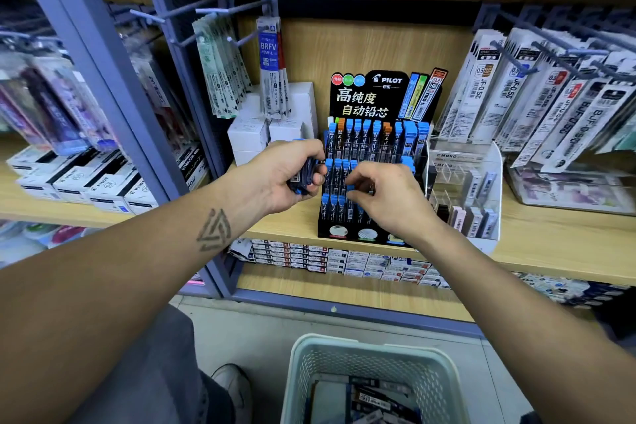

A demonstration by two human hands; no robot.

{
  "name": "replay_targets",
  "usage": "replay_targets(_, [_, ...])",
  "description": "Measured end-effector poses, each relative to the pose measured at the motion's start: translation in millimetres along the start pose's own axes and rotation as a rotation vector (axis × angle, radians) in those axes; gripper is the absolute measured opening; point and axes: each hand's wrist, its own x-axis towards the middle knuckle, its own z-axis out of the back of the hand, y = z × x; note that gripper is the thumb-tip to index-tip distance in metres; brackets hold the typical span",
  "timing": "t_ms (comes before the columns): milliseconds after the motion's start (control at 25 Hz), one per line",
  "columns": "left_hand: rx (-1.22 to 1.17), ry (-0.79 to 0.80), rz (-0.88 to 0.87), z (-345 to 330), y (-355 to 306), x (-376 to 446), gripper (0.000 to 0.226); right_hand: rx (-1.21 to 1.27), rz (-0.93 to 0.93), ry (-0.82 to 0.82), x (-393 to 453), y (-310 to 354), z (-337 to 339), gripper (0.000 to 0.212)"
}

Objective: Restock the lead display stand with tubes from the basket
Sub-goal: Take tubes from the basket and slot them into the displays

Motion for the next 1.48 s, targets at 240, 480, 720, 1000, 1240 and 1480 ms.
replay_targets(240, [0.021,0.006,0.006,-1.1,0.6,0.3,0.017,0.003,-0.021,-0.011,0.4,2.5,2.0,0.010])
replay_targets(480, [0.024,0.016,0.013,-3.2,2.1,0.0,0.017,-0.059,-0.042,-0.008,-0.4,-0.2,3.3,0.008])
replay_targets(720, [0.052,0.031,0.042,-6.4,5.0,-2.2,0.017,-0.363,0.172,0.103,-7.8,-7.1,-7.8,0.012])
replay_targets(1000, [0.055,0.141,0.067,-15.8,7.9,-8.6,0.012,0.468,-0.171,0.023,-1.3,3.2,23.4,0.027])
replay_targets(1240, [0.001,0.138,0.049,-23.9,13.9,-8.4,0.012,0.660,-0.137,0.215,-9.3,7.7,23.7,0.083])
replay_targets(1480, [-0.097,0.196,0.093,-30.9,15.0,-7.3,0.010,0.588,-0.092,0.097,-9.5,5.9,25.9,0.072])
